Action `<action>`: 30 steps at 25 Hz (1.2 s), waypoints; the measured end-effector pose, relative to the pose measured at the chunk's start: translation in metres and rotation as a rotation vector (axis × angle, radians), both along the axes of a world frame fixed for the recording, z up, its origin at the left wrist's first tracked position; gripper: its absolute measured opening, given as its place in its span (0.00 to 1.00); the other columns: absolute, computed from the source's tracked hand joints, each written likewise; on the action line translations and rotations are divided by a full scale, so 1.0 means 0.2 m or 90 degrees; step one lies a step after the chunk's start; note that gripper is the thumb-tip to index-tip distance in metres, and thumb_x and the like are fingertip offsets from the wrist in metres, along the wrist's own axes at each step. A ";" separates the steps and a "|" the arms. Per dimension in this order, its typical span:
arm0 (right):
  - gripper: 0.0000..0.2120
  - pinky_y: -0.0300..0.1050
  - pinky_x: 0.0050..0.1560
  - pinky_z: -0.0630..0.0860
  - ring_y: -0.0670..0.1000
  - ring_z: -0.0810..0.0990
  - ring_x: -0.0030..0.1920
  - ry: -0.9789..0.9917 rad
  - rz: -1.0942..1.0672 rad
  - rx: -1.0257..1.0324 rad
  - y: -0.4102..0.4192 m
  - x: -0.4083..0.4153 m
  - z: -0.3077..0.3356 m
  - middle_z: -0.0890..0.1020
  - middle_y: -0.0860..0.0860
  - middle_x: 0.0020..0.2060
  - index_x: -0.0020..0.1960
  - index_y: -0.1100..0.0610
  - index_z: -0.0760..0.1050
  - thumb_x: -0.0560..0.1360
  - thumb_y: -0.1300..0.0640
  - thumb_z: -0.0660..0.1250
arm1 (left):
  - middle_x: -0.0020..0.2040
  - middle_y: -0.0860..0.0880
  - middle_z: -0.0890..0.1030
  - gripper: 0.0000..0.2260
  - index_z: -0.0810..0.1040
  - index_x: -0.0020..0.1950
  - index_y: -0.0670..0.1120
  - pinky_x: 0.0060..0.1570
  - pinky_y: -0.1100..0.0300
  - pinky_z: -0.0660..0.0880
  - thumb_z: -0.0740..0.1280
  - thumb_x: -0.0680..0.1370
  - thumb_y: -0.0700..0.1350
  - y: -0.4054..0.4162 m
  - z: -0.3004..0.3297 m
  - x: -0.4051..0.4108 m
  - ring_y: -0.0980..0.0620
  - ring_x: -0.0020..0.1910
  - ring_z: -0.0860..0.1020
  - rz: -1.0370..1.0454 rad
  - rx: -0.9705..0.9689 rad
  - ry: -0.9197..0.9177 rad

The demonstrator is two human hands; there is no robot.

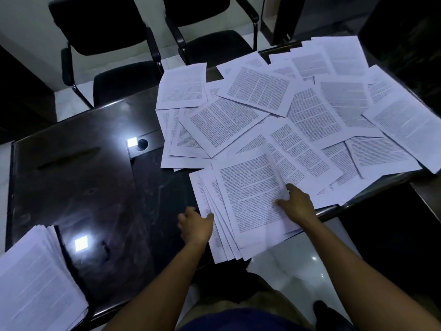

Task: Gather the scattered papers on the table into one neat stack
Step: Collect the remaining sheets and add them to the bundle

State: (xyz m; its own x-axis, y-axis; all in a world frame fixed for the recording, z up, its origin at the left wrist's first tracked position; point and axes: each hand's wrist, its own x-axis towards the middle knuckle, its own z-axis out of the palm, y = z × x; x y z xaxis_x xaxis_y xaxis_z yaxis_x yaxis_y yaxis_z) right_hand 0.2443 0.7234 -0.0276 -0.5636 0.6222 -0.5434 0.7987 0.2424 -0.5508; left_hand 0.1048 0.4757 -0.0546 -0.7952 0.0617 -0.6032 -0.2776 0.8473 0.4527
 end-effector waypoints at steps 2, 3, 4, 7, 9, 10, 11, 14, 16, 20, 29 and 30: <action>0.26 0.43 0.51 0.72 0.59 0.79 0.61 0.008 -0.008 0.008 -0.04 0.03 0.00 0.79 0.56 0.65 0.74 0.57 0.67 0.78 0.56 0.71 | 0.66 0.47 0.73 0.27 0.70 0.67 0.45 0.60 0.48 0.77 0.72 0.73 0.56 0.05 -0.01 0.01 0.44 0.60 0.76 0.106 0.135 -0.078; 0.26 0.43 0.52 0.71 0.59 0.79 0.62 0.015 -0.003 0.005 -0.06 0.04 0.00 0.79 0.56 0.66 0.74 0.57 0.67 0.79 0.57 0.71 | 0.65 0.47 0.75 0.27 0.70 0.67 0.44 0.61 0.46 0.78 0.73 0.73 0.53 0.08 -0.01 0.02 0.45 0.59 0.78 0.164 0.201 -0.118; 0.25 0.43 0.53 0.71 0.60 0.78 0.62 0.016 0.005 0.005 -0.08 0.05 0.00 0.78 0.56 0.66 0.74 0.57 0.66 0.79 0.58 0.70 | 0.63 0.48 0.77 0.26 0.70 0.67 0.44 0.61 0.45 0.78 0.74 0.74 0.50 0.11 0.01 0.04 0.45 0.59 0.78 0.203 0.248 -0.148; 0.24 0.43 0.54 0.72 0.59 0.79 0.61 0.009 0.029 -0.008 -0.10 0.06 0.00 0.79 0.56 0.65 0.74 0.57 0.66 0.80 0.59 0.68 | 0.57 0.47 0.84 0.16 0.78 0.63 0.44 0.57 0.49 0.80 0.74 0.77 0.42 0.19 0.01 0.08 0.46 0.54 0.83 0.238 0.380 -0.226; 0.24 0.42 0.54 0.73 0.54 0.78 0.56 0.007 0.057 -0.038 -0.10 0.07 0.00 0.79 0.56 0.65 0.75 0.55 0.66 0.81 0.58 0.67 | 0.53 0.45 0.86 0.10 0.82 0.59 0.42 0.52 0.51 0.82 0.73 0.77 0.37 0.20 0.01 0.11 0.45 0.51 0.84 0.233 0.439 -0.278; 0.25 0.41 0.55 0.73 0.52 0.77 0.55 0.004 0.076 -0.053 -0.09 0.07 0.00 0.79 0.55 0.65 0.76 0.55 0.66 0.81 0.58 0.67 | 0.52 0.44 0.86 0.10 0.82 0.58 0.42 0.51 0.49 0.82 0.72 0.77 0.35 0.20 0.01 0.12 0.44 0.51 0.85 0.229 0.445 -0.285; 0.25 0.41 0.56 0.72 0.50 0.76 0.55 0.008 0.093 -0.069 -0.09 0.07 0.00 0.79 0.53 0.65 0.77 0.54 0.66 0.81 0.57 0.67 | 0.52 0.43 0.86 0.10 0.82 0.58 0.41 0.52 0.48 0.82 0.72 0.78 0.34 0.20 0.01 0.12 0.43 0.51 0.84 0.225 0.439 -0.281; 0.22 0.41 0.57 0.72 0.49 0.77 0.59 0.045 0.096 -0.113 -0.08 0.07 -0.01 0.77 0.46 0.61 0.74 0.52 0.69 0.82 0.49 0.67 | 0.53 0.42 0.85 0.10 0.81 0.59 0.41 0.54 0.43 0.82 0.71 0.78 0.33 0.16 0.04 0.09 0.41 0.52 0.84 0.196 0.406 -0.237; 0.18 0.43 0.54 0.76 0.48 0.80 0.54 0.063 0.067 -0.108 -0.03 0.04 -0.03 0.81 0.47 0.59 0.68 0.51 0.74 0.81 0.44 0.66 | 0.54 0.38 0.85 0.12 0.80 0.61 0.37 0.56 0.40 0.81 0.71 0.78 0.33 0.08 0.06 0.00 0.38 0.53 0.84 0.194 0.397 -0.221; 0.18 0.35 0.41 0.72 0.44 0.80 0.46 0.079 0.039 -0.094 0.04 -0.08 -0.06 0.83 0.50 0.53 0.60 0.52 0.78 0.79 0.39 0.66 | 0.56 0.35 0.84 0.14 0.80 0.62 0.35 0.46 0.47 0.84 0.71 0.77 0.34 -0.18 0.18 -0.15 0.37 0.52 0.85 0.226 0.456 -0.263; 0.37 0.59 0.71 0.68 0.62 0.67 0.74 0.088 0.173 0.194 0.19 -0.46 -0.14 0.66 0.57 0.77 0.78 0.52 0.63 0.76 0.36 0.67 | 0.62 0.38 0.83 0.20 0.78 0.67 0.38 0.56 0.43 0.81 0.72 0.74 0.36 -0.44 0.22 -0.03 0.36 0.61 0.82 0.347 0.474 -0.239; 0.38 0.59 0.71 0.69 0.62 0.69 0.74 0.089 0.185 0.155 0.24 -0.50 -0.15 0.68 0.57 0.76 0.79 0.51 0.62 0.75 0.34 0.66 | 0.62 0.37 0.83 0.21 0.78 0.67 0.38 0.59 0.42 0.79 0.73 0.74 0.36 -0.43 0.20 -0.01 0.36 0.61 0.82 0.343 0.478 -0.241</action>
